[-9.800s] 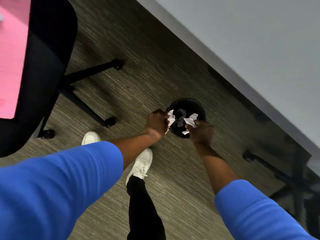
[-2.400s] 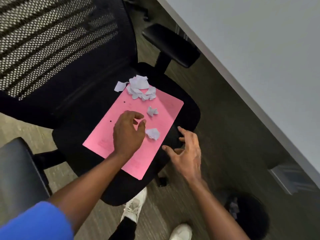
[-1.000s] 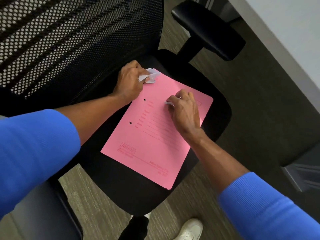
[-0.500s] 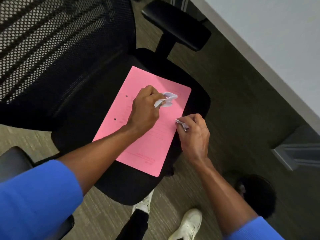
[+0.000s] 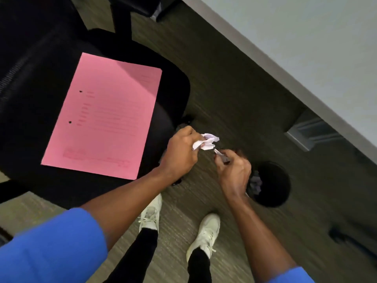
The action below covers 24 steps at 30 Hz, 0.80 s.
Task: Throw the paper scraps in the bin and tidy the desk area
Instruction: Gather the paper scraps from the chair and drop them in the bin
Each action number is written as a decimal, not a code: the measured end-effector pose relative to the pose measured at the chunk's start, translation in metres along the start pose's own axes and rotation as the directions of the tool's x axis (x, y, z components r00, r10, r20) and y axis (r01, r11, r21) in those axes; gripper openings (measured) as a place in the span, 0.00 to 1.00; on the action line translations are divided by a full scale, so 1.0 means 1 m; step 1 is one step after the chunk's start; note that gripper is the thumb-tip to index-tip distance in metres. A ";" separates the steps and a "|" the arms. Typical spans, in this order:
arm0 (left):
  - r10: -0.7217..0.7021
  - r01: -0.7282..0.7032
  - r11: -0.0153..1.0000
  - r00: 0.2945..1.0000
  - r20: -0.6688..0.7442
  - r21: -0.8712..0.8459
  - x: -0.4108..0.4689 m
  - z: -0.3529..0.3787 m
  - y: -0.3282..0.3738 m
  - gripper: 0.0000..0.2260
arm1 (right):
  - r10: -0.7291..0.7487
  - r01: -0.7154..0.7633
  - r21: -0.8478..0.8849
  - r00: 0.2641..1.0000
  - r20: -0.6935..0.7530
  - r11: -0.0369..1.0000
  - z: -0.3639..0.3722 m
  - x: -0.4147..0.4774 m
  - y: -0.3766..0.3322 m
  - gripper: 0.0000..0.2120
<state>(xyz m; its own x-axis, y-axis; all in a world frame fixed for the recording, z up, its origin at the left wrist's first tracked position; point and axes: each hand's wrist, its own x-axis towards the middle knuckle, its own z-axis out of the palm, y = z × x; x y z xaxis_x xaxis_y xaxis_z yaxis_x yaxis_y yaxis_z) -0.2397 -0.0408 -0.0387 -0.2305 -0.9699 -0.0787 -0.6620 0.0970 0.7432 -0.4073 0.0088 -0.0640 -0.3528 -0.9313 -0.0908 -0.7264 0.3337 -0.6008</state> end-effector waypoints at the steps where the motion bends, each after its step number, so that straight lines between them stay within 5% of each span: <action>1: -0.006 0.006 1.000 1.000 0.015 0.005 -0.001 0.013 0.005 0.13 | 0.034 -0.034 0.001 0.999 0.000 0.999 -0.005 -0.002 0.014 0.05; 7: -0.152 0.147 0.984 0.987 0.044 0.101 -0.007 0.093 0.039 0.08 | 0.177 -0.176 0.052 0.984 -0.017 0.983 -0.038 -0.016 0.093 0.08; 11: -0.116 0.112 0.993 0.988 0.106 0.045 -0.009 0.143 0.063 0.15 | 0.217 -0.217 -0.002 0.974 -0.062 0.976 -0.055 -0.014 0.146 0.08; 15: -0.134 0.124 0.990 0.971 0.197 0.064 -0.007 0.197 0.075 0.10 | 0.300 -0.304 -0.022 0.949 -0.100 0.952 -0.063 -0.012 0.190 0.12; 24: -0.210 0.203 0.978 0.946 0.249 0.052 -0.011 0.298 0.089 0.10 | 0.137 -0.134 0.029 0.977 -0.166 0.991 -0.083 -0.005 0.271 0.06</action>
<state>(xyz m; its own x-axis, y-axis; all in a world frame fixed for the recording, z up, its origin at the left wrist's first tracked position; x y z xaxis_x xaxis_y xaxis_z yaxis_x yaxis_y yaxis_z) -0.5092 0.0449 -0.1695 -0.2562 -0.8820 -0.3956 -0.7313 -0.0908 0.6760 -0.6509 0.1162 -0.1607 -0.5418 -0.8396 -0.0390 -0.6554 0.4511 -0.6057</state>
